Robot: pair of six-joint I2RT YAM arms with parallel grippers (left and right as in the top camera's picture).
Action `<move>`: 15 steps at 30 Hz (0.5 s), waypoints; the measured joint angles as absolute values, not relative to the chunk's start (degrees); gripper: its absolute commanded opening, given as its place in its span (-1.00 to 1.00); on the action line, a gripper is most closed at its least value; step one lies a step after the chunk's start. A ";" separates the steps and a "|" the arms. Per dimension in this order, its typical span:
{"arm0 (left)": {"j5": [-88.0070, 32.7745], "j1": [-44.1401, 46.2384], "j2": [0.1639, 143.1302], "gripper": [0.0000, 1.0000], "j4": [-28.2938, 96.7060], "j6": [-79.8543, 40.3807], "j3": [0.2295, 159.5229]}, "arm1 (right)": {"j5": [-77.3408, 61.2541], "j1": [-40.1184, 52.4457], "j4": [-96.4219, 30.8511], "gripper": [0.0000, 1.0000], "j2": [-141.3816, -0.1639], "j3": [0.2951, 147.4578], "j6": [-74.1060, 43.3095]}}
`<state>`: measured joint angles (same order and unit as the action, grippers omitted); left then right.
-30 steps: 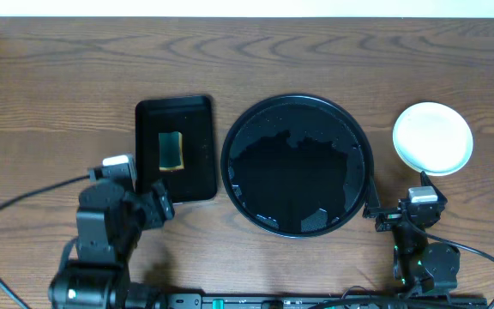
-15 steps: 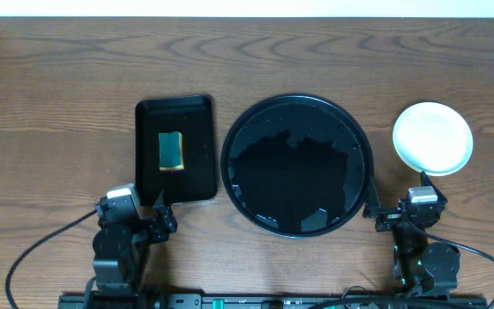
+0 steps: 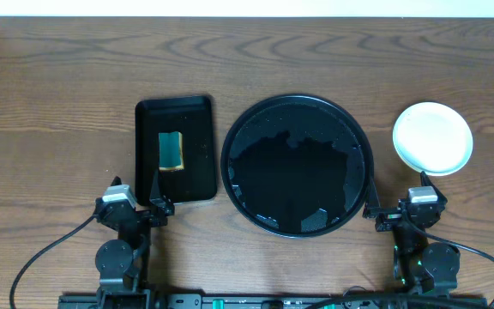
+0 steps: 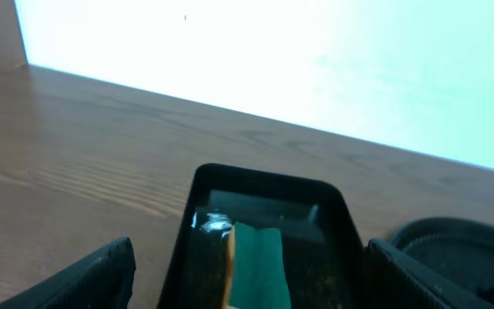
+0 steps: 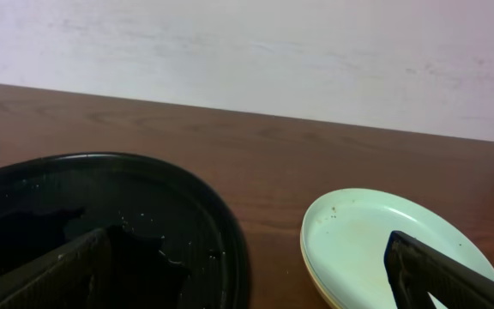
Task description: Clean dirty plates on tray and stack at the side
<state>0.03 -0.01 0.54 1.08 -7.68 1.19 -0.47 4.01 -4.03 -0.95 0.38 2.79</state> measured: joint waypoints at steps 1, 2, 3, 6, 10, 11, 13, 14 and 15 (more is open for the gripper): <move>-0.14 -0.01 0.54 0.69 1.45 -6.81 1.21 | -0.47 4.01 -4.05 0.99 -0.95 0.38 2.79; -0.32 -0.01 0.54 0.69 1.67 -6.07 1.23 | -0.47 4.01 -4.03 0.98 -0.95 0.38 2.79; -0.43 -0.01 0.54 0.69 1.69 -5.63 1.23 | -0.47 4.01 -4.03 0.98 -0.95 0.38 2.79; -0.75 -0.01 0.54 0.69 1.74 -4.47 1.26 | -0.47 4.01 -4.03 0.98 -0.95 0.38 2.81; -0.95 -0.01 0.54 0.69 1.78 -3.97 1.26 | -0.47 4.01 -4.03 0.98 -0.95 0.38 2.81; -0.95 -0.01 0.54 0.69 1.80 -3.97 1.26 | -0.47 4.01 -4.03 0.98 -0.95 0.38 2.79; -0.95 -0.01 0.54 0.69 1.80 -3.97 1.26 | -0.45 4.01 -4.03 0.98 -0.95 0.38 2.81; -0.95 -0.01 0.54 0.69 1.80 -3.95 1.26 | -0.47 4.01 -4.05 0.99 -0.95 0.38 2.81; -0.95 -0.01 0.54 0.69 1.80 -3.95 1.26 | -0.47 4.01 -4.03 0.98 -0.95 0.38 2.81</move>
